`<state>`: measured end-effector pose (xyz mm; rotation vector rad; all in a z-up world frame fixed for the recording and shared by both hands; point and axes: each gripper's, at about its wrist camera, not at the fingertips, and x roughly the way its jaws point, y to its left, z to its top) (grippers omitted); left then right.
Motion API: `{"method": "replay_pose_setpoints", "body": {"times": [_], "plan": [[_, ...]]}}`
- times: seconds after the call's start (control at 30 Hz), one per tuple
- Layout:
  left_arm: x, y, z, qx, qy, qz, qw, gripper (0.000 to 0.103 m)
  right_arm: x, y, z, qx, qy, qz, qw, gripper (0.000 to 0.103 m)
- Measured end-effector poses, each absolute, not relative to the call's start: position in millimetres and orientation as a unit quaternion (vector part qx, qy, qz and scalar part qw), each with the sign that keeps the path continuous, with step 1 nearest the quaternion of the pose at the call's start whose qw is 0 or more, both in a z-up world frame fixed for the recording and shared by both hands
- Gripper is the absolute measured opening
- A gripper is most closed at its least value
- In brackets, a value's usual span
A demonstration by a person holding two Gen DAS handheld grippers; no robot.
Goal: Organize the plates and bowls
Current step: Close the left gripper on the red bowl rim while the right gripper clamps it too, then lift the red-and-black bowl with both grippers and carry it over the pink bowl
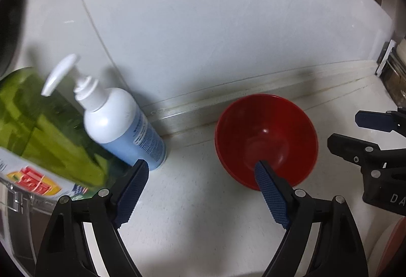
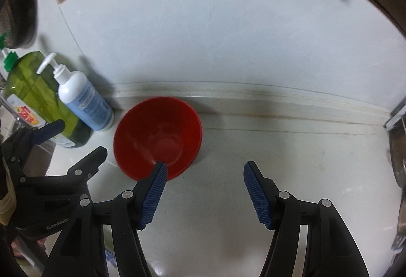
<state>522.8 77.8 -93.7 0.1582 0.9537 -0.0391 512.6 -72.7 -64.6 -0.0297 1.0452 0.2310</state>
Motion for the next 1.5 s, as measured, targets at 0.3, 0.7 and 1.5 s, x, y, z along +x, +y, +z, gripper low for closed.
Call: {"method": "replay_pose_setpoints", "body": {"times": [0.3, 0.7, 1.5], "plan": [[545.8, 81.4, -116.5, 0.051, 0.488, -0.041, 0.87, 0.077, 542.5, -61.3, -87.9, -0.013, 0.535, 0.121, 0.836, 0.053], [569.2, 76.7, -131.1, 0.026, 0.512, -0.05, 0.857, 0.054, 555.8, -60.3, -106.2, 0.006, 0.561, 0.132, 0.817, 0.033], [576.2, 93.3, -140.7, -0.011, 0.532, -0.055, 0.845, 0.014, 555.9, -64.6, -111.6, 0.035, 0.57, 0.127, 0.811, 0.016]]}}
